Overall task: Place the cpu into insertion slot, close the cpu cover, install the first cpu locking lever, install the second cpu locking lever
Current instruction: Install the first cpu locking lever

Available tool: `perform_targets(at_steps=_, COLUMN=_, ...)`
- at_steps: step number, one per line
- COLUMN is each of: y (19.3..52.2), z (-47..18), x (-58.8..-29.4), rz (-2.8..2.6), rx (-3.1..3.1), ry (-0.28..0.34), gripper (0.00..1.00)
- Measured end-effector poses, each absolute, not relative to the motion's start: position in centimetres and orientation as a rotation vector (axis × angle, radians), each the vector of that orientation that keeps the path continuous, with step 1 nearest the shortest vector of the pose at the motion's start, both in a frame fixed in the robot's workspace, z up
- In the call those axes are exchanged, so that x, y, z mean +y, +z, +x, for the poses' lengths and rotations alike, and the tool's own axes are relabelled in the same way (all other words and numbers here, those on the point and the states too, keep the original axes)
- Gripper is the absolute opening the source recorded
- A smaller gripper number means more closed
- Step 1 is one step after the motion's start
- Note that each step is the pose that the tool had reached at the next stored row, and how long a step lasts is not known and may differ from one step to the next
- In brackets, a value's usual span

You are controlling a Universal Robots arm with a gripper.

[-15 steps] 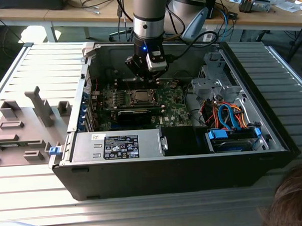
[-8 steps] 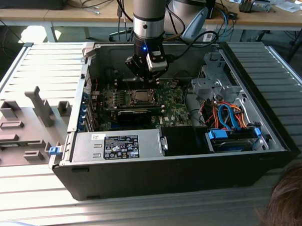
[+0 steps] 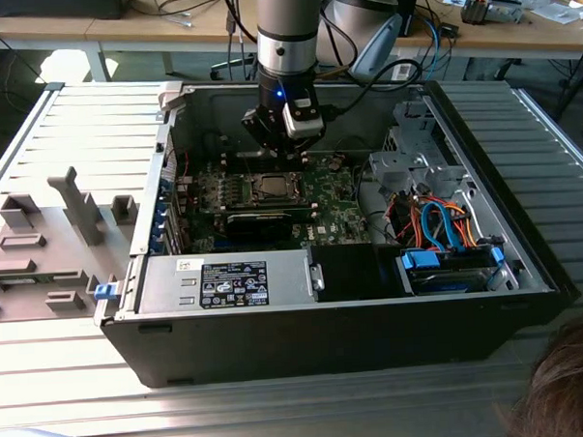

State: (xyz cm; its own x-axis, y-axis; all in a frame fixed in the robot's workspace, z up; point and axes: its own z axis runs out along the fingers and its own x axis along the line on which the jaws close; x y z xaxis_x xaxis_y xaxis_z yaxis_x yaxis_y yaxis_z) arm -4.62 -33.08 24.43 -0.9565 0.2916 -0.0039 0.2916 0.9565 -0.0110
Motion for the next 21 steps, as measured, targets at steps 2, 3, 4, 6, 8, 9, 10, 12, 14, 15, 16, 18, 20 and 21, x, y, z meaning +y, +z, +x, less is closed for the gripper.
perform_targets(at_steps=2, y=24.43, z=-4.62, x=-33.08, rz=0.46, rx=3.105, ry=-0.018, gripper=0.11)
perform_targets(at_steps=3, y=24.43, z=-4.62, x=-33.08, rz=0.458, rx=3.106, ry=-0.018, gripper=0.11)
perform_targets(at_steps=4, y=24.43, z=-4.62, x=-33.08, rz=0.456, rx=3.106, ry=-0.018, gripper=0.11)
perform_targets(at_steps=6, y=24.43, z=-4.62, x=-33.08, rz=0.453, rx=3.106, ry=-0.018, gripper=0.11)
perform_targets(at_steps=8, y=24.43, z=-4.62, x=-33.08, rz=0.449, rx=3.107, ry=-0.018, gripper=0.11)
perform_targets(at_steps=9, y=24.43, z=-4.62, x=-33.08, rz=0.448, rx=3.107, ry=-0.018, gripper=0.11)
perform_targets(at_steps=10, y=24.43, z=-4.62, x=-33.08, rz=0.446, rx=3.107, ry=-0.018, gripper=0.11)
perform_targets(at_steps=12, y=24.43, z=-4.62, x=-33.08, rz=0.443, rx=3.108, ry=-0.018, gripper=0.11)
perform_targets(at_steps=14, y=24.43, z=-4.62, x=-33.08, rz=0.44, rx=3.108, ry=-0.018, gripper=0.11)
perform_targets(at_steps=15, y=24.43, z=-4.62, x=-33.08, rz=0.439, rx=3.108, ry=-0.018, gripper=0.11)
perform_targets(at_steps=16, y=24.43, z=-4.62, x=-33.08, rz=0.437, rx=3.109, ry=-0.018, gripper=0.11)
perform_targets(at_steps=18, y=24.43, z=-4.62, x=-33.08, rz=0.433, rx=3.109, ry=-0.018, gripper=0.11)
perform_targets(at_steps=20, y=24.43, z=-4.62, x=-33.08, rz=0.429, rx=3.11, ry=-0.018, gripper=0.11)
perform_targets(at_steps=21, y=24.43, z=-4.62, x=-33.08, rz=0.427, rx=3.11, ry=-0.018, gripper=0.11)
